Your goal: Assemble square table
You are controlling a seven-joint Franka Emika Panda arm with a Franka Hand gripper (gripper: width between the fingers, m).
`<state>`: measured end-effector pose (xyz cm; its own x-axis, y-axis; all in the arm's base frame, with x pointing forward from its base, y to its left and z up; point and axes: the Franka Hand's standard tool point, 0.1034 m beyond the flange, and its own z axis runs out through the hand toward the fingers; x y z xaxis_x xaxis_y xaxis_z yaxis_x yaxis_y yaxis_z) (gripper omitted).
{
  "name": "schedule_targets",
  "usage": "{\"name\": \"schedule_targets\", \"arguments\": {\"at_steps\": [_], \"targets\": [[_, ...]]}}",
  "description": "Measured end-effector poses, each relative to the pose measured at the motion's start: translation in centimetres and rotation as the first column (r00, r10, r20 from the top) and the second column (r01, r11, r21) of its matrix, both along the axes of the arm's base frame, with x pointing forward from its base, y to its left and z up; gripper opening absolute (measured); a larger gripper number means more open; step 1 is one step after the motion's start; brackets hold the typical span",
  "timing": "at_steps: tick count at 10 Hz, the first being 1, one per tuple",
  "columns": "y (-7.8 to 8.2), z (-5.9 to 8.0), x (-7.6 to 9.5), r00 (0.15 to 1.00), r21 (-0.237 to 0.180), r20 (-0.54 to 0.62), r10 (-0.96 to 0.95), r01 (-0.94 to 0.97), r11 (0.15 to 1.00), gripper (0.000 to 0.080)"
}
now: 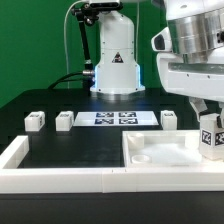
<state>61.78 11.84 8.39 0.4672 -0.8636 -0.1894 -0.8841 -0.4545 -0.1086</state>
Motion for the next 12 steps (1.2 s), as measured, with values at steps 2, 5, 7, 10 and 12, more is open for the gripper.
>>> {"name": "schedule_targets", "arguments": {"at_steps": [2, 5, 7, 10, 12], "targets": [[0.26, 0.09, -0.22, 0.997, 0.001, -0.005, 0.081, -0.081, 0.997, 0.0609], [0.39, 0.25, -0.07, 0.909, -0.006, 0.047, 0.414, -0.414, 0.910, 0.0642], [0.44, 0.13, -0.15, 0.805, -0.051, 0.063, 0.590, -0.588, 0.808, 0.0649], [-0.19, 0.04, -0.13, 0.592, -0.094, 0.088, 0.801, -0.796, 0.598, 0.0649], [-0.26, 0.01, -0.12, 0.482, -0.108, 0.103, 0.870, -0.864, 0.492, 0.0649]]}}
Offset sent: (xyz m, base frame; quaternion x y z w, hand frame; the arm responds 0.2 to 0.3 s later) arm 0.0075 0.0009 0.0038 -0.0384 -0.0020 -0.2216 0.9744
